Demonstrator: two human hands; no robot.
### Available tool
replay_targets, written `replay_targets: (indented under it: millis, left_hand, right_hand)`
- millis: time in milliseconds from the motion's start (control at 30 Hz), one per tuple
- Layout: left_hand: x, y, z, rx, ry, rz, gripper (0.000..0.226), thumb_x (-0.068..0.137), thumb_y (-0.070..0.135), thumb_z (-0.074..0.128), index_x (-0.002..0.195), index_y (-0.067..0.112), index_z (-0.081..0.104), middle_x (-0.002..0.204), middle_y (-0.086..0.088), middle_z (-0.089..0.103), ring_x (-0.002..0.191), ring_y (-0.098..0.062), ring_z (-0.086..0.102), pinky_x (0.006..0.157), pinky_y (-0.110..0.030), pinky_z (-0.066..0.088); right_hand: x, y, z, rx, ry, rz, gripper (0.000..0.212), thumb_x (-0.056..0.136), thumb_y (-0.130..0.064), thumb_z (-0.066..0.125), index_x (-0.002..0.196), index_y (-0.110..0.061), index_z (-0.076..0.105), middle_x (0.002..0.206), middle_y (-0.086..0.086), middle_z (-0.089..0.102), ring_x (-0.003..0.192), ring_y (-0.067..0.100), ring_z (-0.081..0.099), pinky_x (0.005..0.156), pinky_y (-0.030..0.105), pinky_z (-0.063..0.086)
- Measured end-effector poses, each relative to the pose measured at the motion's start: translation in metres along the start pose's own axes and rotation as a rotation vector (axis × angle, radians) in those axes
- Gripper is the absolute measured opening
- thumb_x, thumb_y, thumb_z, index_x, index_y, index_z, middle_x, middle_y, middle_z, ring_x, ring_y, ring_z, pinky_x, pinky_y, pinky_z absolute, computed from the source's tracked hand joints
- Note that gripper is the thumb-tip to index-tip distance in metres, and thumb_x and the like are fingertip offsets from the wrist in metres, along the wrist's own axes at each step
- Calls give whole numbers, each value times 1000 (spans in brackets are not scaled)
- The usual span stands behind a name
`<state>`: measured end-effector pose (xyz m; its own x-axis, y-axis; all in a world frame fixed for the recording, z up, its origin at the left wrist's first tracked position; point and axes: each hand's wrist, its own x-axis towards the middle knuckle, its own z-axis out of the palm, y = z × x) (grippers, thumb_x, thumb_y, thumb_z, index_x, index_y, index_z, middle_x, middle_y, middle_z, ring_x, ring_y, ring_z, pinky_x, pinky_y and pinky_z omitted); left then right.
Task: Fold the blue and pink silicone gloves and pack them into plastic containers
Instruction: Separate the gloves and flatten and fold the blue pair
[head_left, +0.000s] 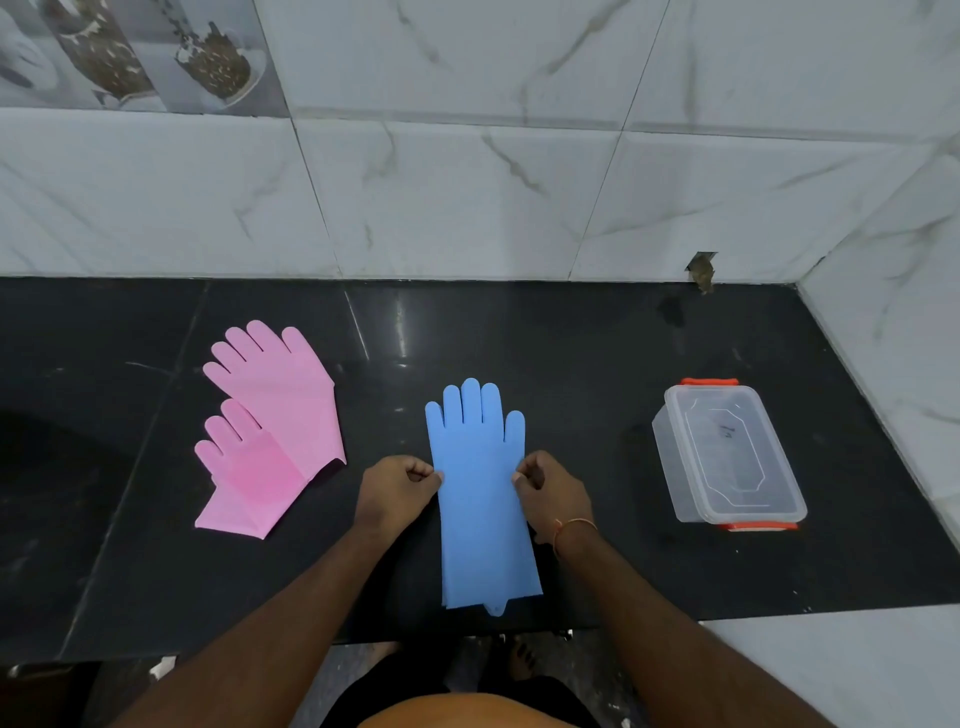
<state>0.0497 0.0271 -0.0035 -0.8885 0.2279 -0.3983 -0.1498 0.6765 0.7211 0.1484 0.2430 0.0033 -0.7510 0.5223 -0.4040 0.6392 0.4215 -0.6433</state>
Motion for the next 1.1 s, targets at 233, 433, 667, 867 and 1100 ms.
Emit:
replay_targets:
  millis: [233, 433, 667, 867, 1100]
  left_hand:
    - [-1, -2, 4, 13, 28, 8, 10, 92, 37, 86, 87, 29, 83, 79, 16, 79, 75, 0, 74, 68, -13, 51]
    - [1, -2, 5, 39, 42, -9, 15, 94, 36, 83, 81, 34, 77, 77, 16, 78, 76, 1, 73, 68, -12, 48]
    - [-1, -2, 6, 65, 59, 3, 15, 97, 34, 80, 82, 34, 77, 79, 17, 76, 76, 1, 72, 67, -9, 45]
    - [-9, -4, 0, 79, 5, 64, 7, 99, 34, 77, 97, 31, 83, 87, 22, 77, 82, 8, 71, 70, -4, 44]
    - [-38, -32, -15, 217, -169, 329, 28, 95, 13, 80, 120, 26, 83, 108, 17, 80, 94, 1, 73, 89, -17, 60]
  right_hand:
    - [-1, 0, 2, -54, 54, -5, 14, 105, -32, 56, 92, -28, 54, 81, -5, 67, 70, 12, 64, 63, 32, 55]
    - [-3, 3, 8, -50, 33, 28, 13, 101, -27, 63, 89, -24, 60, 81, -5, 68, 72, 12, 66, 68, 37, 64]
    - [-5, 0, 8, -79, 9, 12, 14, 99, -28, 66, 85, -26, 62, 81, -11, 67, 71, 3, 61, 54, 16, 41]
    - [-7, 9, 0, -45, 35, 18, 9, 98, -26, 69, 90, -26, 65, 84, -12, 68, 74, 2, 62, 58, 15, 40]
    - [-9, 18, -6, -58, 5, -47, 5, 96, -37, 71, 94, -33, 69, 86, -21, 67, 79, -4, 60, 64, 12, 42]
